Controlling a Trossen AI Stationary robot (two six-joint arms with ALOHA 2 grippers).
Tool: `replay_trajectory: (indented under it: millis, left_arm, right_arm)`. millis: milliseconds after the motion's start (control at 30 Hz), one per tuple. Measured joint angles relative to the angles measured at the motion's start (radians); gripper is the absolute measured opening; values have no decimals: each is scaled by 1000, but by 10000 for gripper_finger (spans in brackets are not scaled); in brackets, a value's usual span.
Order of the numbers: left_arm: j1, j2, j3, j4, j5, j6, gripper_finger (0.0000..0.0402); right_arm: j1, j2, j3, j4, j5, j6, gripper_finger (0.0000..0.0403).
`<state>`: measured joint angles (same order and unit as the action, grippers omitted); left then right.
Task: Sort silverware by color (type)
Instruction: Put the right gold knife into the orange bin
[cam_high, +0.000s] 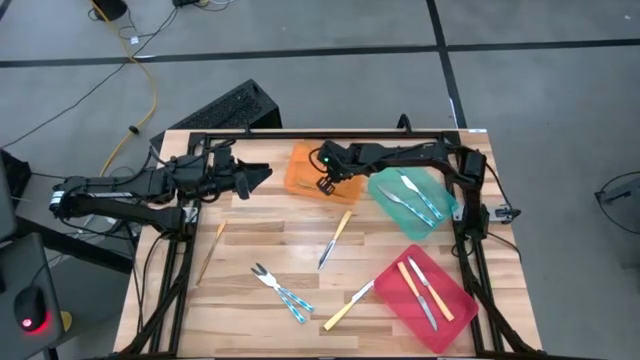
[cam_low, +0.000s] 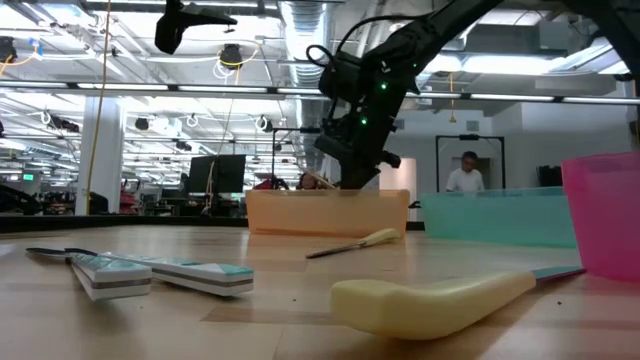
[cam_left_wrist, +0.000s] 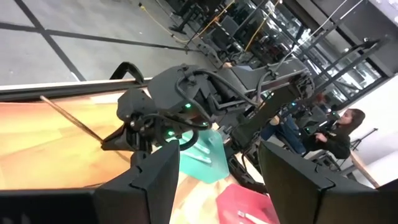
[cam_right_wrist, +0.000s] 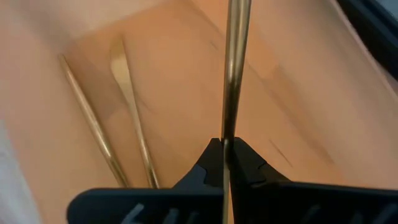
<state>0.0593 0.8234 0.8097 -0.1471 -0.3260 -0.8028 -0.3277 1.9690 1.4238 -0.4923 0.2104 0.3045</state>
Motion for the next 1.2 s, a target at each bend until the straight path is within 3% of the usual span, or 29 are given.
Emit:
replay_trajectory:
  millis: [967, 1200]
  left_arm:
    - [0, 0, 0, -90, 8, -1, 202]
    - [0, 0, 0, -116, 16, 30, 202]
  right_arm:
    - [16, 66, -6, 38, 2, 4, 35]
    - [17, 66, -6, 18, 6, 1, 63]
